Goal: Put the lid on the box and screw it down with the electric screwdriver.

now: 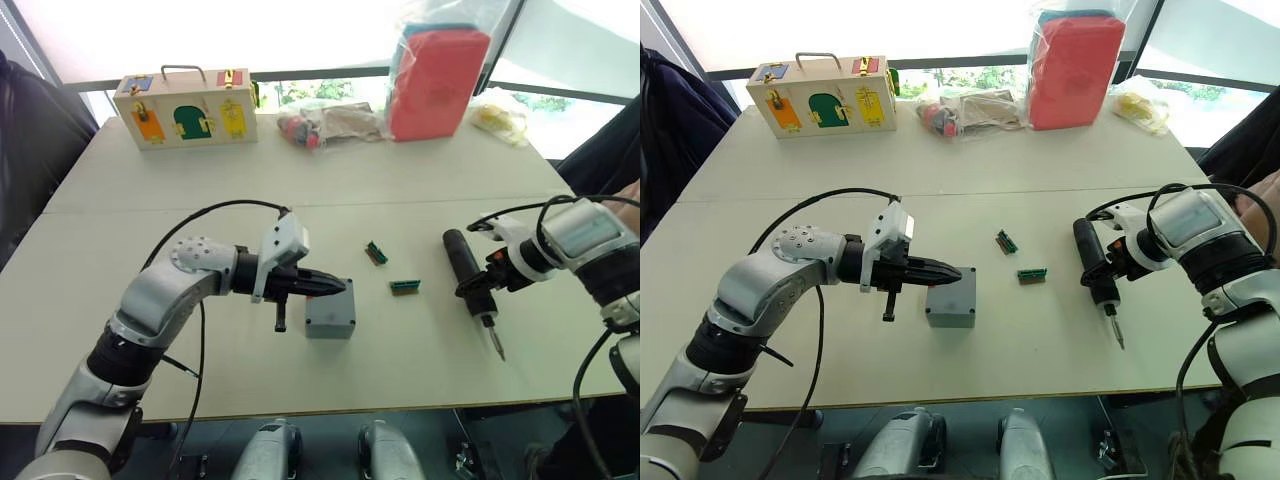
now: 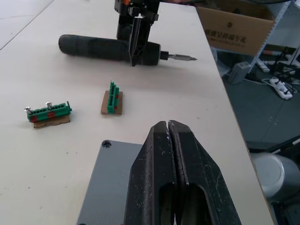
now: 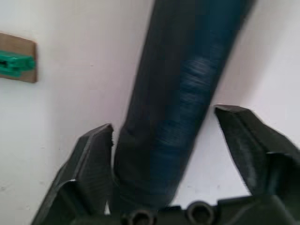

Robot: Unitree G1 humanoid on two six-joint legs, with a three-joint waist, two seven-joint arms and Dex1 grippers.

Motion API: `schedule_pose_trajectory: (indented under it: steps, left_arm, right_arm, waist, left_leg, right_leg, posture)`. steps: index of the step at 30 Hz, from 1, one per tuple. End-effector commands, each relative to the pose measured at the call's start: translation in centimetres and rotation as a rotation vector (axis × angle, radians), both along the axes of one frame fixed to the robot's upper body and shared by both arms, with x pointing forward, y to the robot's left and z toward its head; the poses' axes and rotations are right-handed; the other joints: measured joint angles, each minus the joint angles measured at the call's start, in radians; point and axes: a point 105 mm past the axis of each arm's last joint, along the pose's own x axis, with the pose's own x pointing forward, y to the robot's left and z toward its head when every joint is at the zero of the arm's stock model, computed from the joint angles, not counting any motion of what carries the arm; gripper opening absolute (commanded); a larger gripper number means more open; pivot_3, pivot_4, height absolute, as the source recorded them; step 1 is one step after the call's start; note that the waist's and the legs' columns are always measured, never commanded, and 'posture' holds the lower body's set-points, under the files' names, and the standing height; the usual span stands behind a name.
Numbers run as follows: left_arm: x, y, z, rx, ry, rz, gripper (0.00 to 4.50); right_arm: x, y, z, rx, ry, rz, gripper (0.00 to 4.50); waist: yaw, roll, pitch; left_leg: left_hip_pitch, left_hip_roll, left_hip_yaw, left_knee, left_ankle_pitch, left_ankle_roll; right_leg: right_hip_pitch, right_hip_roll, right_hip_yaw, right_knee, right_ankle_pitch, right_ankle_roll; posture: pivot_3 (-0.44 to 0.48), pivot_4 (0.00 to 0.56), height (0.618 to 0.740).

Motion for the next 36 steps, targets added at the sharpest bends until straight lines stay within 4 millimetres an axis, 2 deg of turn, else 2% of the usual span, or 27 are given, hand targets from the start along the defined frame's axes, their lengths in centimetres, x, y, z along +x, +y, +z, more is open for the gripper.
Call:
schedule_pose_trajectory:
  steps: [1, 6, 9, 12, 16, 19, 20, 22, 25, 29, 32, 36]
  left_arm:
    - [0.1, -0.1, 1.2, -0.018, -0.042, -0.010, 0.00]
    - [0.7, 0.0, 1.2, -0.010, -0.045, -0.013, 0.00]
    - [1.3, -0.3, 1.0, -0.005, -0.044, -0.019, 0.00]
    - [1.6, -0.3, 1.0, -0.010, -0.036, -0.029, 0.00]
    - [1.8, 0.1, 1.0, -0.012, -0.014, -0.036, 0.00]
    - [1.8, 0.4, 0.8, 0.000, 0.002, -0.041, 0.00]
    - [1.9, 0.7, 0.6, 0.009, 0.010, -0.038, 0.00]
    - [2.2, 1.1, 0.3, 0.023, 0.026, -0.028, 0.00]
    - [2.2, 1.4, 0.1, 0.033, 0.046, -0.023, 0.00]
    - [1.9, 1.8, -0.4, 0.069, 0.058, -0.017, 0.00]
    - [1.8, 1.7, -0.8, 0.082, 0.058, 0.000, 0.00]
    - [1.9, 1.5, -1.8, 0.096, 0.060, 0.032, 0.00]
  right_arm:
    - [-0.9, 0.2, -2.3, -0.030, 0.085, 0.016, 2.29]
    - [-1.2, 0.0, -2.4, -0.020, 0.081, -0.011, 1.97]
    - [0.4, -0.9, -0.2, 0.021, -0.041, -0.090, 1.95]
    - [2.4, -2.1, 3.4, 0.031, -0.241, -0.105, 1.95]
    - [3.4, -1.1, 9.4, 0.147, -0.572, -0.065, 1.95]
    - [3.0, 0.9, 13.9, 0.293, -0.868, -0.032, 1.95]
    - [2.2, 2.4, 16.2, 0.392, -1.038, 0.003, 1.95]
    - [-0.2, 4.8, 19.2, 0.559, -1.294, 0.023, 1.95]
    - [-2.2, 7.8, 19.3, 0.650, -1.413, 0.021, 1.95]
    - [-4.2, 12.6, 18.6, 0.876, -1.420, 0.069, 1.95]
    - [-4.7, 14.3, 17.4, 0.940, -1.397, 0.064, 1.95]
    - [-4.8, 15.6, 15.6, 0.948, -1.372, 0.059, 1.95]
  waist:
    - [0.000, -0.002, -0.001]
    - [0.001, -0.006, -0.004]
    - [0.002, -0.007, -0.004]
    - [0.000, -0.006, -0.004]
    - [0.000, 0.005, 0.002]
    - [0.000, 0.006, 0.002]
    - [0.000, 0.006, 0.002]
    - [-0.004, 0.006, 0.002]
    - [-0.001, 0.008, 0.003]
    - [0.016, 0.007, 0.003]
    - [0.021, 0.007, 0.003]
    - [0.021, 0.007, 0.003]
  left_leg:
    - [0.000, 0.000, 0.000, 0.000, 0.000, 0.000]
    - [0.000, 0.000, -0.001, 0.000, 0.001, -0.002]
    - [0.000, 0.000, -0.001, 0.000, 0.001, -0.002]
    - [0.000, -0.001, 0.000, 0.000, 0.001, -0.002]
    - [-0.005, -0.002, 0.001, -0.001, 0.004, -0.007]
    - [-0.017, 0.000, 0.001, -0.002, 0.007, -0.011]
    - [-0.017, 0.000, 0.001, -0.003, 0.008, -0.012]
    - [-0.017, 0.002, 0.001, -0.004, 0.009, -0.014]
    - [-0.016, 0.003, 0.000, -0.003, 0.010, -0.016]
    - [-0.015, 0.000, -0.001, 0.000, 0.009, -0.014]
    - [-0.014, 0.000, -0.001, 0.000, 0.009, -0.013]
    - [-0.014, -0.001, -0.001, 0.000, 0.009, -0.013]
  right_leg:
    - [0.000, 0.000, 0.000, 0.000, 0.000, 0.000]
    - [0.001, 0.000, 0.000, 0.000, 0.000, 0.000]
    - [0.001, 0.000, 0.000, -0.001, 0.000, 0.000]
    - [0.001, -0.001, 0.000, -0.001, 0.000, 0.000]
    - [-0.006, -0.002, 0.002, 0.001, 0.001, 0.001]
    - [-0.021, 0.000, 0.002, 0.003, 0.001, 0.001]
    - [-0.021, 0.000, 0.002, 0.003, 0.001, 0.001]
    - [-0.021, 0.001, 0.002, 0.003, 0.001, 0.001]
    - [-0.021, 0.004, 0.003, 0.007, 0.001, 0.000]
    - [-0.019, 0.003, 0.003, 0.010, 0.001, 0.000]
    - [-0.019, 0.003, 0.004, 0.014, 0.001, 0.000]
    - [-0.020, 0.003, 0.005, 0.016, 0.001, 0.000]
  posture:
    - [0.000, 0.150, 0.740]
    - [0.000, 0.150, 0.740]
    - [0.000, 0.150, 0.740]
    - [0.000, 0.150, 0.740]
    - [0.000, 0.150, 0.740]
    - [0.000, 0.150, 0.740]
    - [0.000, 0.150, 0.740]
    - [0.000, 0.150, 0.740]
    - [0.000, 0.150, 0.740]
    - [0.000, 0.150, 0.740]
    - [0.000, 0.150, 0.740]
    - [0.000, 0.150, 0.740]
